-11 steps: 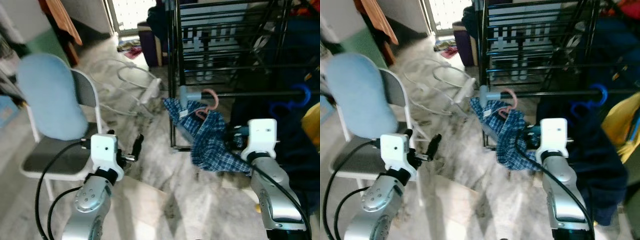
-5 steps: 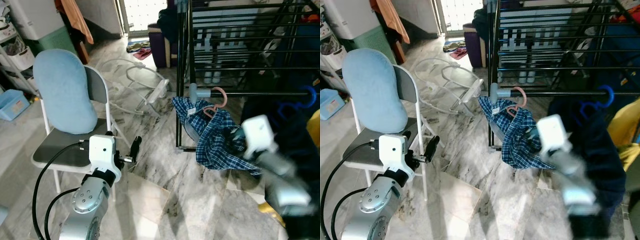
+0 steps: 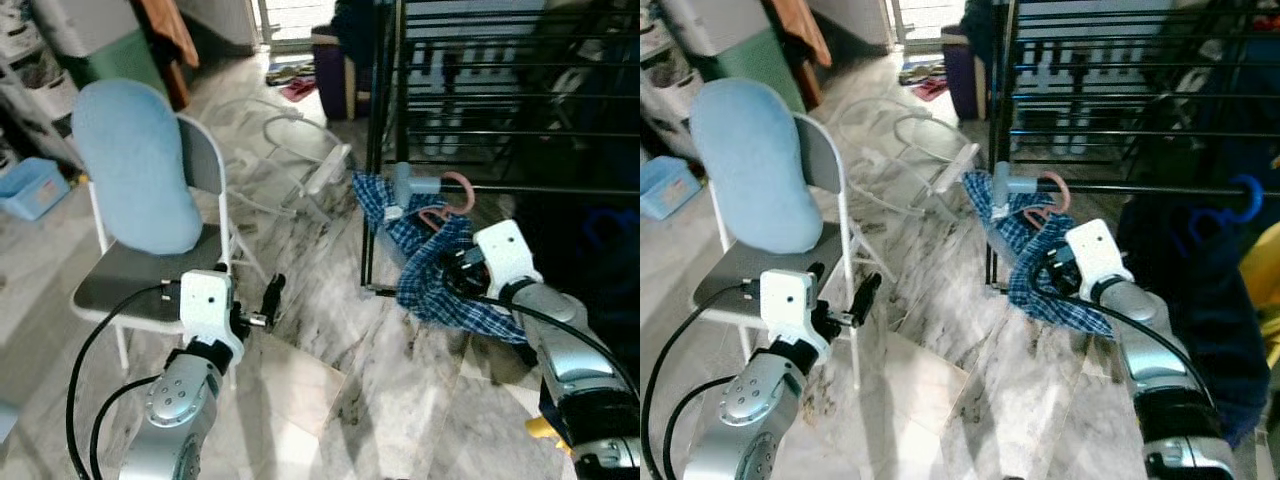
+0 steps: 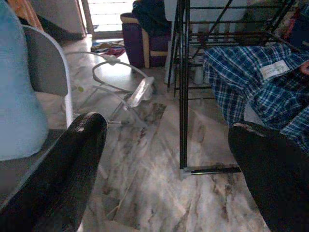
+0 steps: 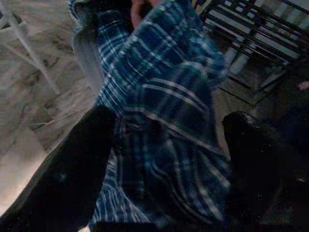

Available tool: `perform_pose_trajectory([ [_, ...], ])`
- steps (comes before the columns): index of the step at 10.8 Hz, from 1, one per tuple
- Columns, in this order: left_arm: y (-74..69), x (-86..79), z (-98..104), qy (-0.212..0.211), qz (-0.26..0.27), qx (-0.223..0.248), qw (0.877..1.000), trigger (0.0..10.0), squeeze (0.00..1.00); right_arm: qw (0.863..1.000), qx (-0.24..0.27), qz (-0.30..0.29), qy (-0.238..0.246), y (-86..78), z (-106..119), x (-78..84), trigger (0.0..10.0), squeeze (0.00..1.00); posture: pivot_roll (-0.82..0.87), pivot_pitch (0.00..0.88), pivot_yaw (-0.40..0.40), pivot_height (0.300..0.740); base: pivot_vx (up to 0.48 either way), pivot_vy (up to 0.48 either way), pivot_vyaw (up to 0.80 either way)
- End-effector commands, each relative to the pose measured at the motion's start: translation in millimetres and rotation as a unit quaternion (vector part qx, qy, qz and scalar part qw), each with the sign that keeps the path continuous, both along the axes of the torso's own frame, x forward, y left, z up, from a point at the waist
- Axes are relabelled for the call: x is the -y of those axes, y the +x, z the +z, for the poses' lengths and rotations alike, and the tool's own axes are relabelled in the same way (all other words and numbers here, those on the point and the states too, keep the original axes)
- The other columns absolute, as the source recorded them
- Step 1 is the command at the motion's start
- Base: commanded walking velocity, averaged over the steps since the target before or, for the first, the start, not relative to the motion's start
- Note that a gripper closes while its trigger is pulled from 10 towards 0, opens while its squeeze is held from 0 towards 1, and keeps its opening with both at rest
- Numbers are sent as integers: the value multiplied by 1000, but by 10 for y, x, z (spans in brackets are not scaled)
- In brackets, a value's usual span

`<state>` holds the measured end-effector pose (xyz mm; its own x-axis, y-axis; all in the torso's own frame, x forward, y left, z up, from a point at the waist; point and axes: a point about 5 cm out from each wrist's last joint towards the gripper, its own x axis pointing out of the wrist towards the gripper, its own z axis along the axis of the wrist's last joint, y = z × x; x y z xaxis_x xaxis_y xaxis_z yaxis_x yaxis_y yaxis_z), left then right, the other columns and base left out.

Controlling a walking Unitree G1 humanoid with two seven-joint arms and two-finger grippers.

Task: Hang hanger

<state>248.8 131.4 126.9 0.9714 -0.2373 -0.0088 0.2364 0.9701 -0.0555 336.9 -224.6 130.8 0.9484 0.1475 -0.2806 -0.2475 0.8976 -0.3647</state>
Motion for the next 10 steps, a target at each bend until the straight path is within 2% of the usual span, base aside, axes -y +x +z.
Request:
perform_pose_trajectory([
  [1, -34, -34, -1, 2, 1, -4, 1000, 10000, 0, 1000, 1, 12, 1, 23, 4, -31, 0, 0, -80, 111, 85, 740, 0, 0, 0],
  [5, -51, -23, -15, 1, -1, -7, 1000, 10000, 0, 1000, 0, 12, -9, 37, -36, 65, 0, 0, -82, 119, 86, 740, 0, 0, 0],
  [10, -52, -27, -17, 2, -2, -9, 1000, 10000, 0, 1000, -8, 25, 10, 56, -89, 41, 0, 0, -78, 117, 84, 740, 0, 0, 0],
])
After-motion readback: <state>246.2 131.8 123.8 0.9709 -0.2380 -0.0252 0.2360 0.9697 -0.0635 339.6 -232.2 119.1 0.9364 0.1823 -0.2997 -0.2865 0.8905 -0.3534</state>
